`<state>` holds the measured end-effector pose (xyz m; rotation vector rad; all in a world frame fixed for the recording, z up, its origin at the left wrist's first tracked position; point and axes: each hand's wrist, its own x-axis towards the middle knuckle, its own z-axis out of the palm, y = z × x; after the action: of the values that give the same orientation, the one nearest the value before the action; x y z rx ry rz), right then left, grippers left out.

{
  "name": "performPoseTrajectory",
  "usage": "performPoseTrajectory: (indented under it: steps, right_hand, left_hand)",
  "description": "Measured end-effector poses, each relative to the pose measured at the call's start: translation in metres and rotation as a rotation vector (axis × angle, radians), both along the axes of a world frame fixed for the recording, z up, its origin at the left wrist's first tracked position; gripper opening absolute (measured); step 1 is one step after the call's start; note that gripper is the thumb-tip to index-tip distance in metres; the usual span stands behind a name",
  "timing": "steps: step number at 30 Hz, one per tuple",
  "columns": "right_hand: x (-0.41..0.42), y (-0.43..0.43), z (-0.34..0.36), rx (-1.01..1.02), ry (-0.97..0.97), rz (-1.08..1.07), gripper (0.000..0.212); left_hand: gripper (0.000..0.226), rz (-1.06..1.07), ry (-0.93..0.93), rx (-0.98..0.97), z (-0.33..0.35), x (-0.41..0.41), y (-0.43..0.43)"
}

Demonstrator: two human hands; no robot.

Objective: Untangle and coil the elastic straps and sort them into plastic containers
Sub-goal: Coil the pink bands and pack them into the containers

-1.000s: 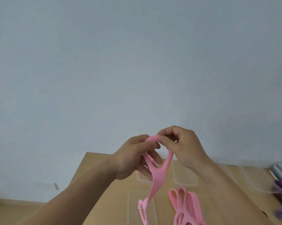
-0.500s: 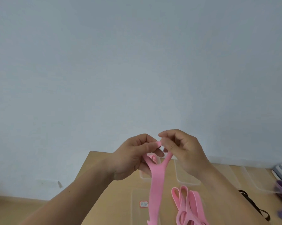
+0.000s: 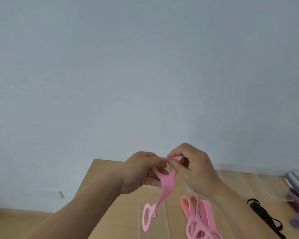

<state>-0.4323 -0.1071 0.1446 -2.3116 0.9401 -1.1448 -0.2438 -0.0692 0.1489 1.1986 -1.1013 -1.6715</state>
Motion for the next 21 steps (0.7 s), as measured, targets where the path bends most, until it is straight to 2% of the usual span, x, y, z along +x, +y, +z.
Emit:
performPoseTrajectory:
  steps: [3, 6, 8, 10, 12, 15, 16, 19, 21]
  right_hand:
    - [0.0017, -0.0010, -0.0038, -0.126, 0.043, 0.027, 0.016]
    - [0.0018, -0.0036, -0.0054, -0.213, 0.057, 0.042, 0.014]
    - [0.0019, -0.0049, -0.0065, -0.247, 0.055, 0.050, 0.015]
    - [0.0026, -0.0056, -0.0085, -0.225, 0.033, 0.061, 0.015]
    - [0.0025, -0.0060, -0.0104, -0.139, -0.034, 0.088, 0.013]
    - [0.0016, -0.0042, -0.0092, 0.172, -0.200, 0.186, 0.003]
    - [0.0023, -0.0039, -0.0087, 0.270, -0.235, 0.198, 0.010]
    - [0.0048, -0.0054, -0.0090, 0.498, -0.279, 0.169, 0.013]
    - [0.0046, -0.0066, -0.0088, 0.556, -0.241, 0.171, 0.009]
  left_hand:
    - [0.024, -0.009, 0.073, 0.037, 0.0016, 0.0021, -0.0009]
    - [0.042, 0.021, 0.122, 0.054, 0.0011, 0.0006, -0.0023]
    - [0.033, 0.065, 0.102, 0.032, 0.0006, 0.0000, -0.0034]
    - [0.013, 0.096, 0.092, -0.002, 0.0008, -0.0003, -0.0026]
    - [0.006, 0.111, 0.090, -0.027, 0.0011, 0.0011, -0.0016]
    - [0.010, 0.136, 0.048, -0.091, -0.0001, 0.0033, -0.0015]
    - [0.013, 0.152, 0.018, -0.118, -0.0004, 0.0040, -0.0013]
    - [0.019, 0.189, -0.056, -0.179, -0.0011, 0.0034, 0.0006]
    - [0.021, 0.209, -0.088, -0.211, -0.0027, 0.0025, 0.0018]
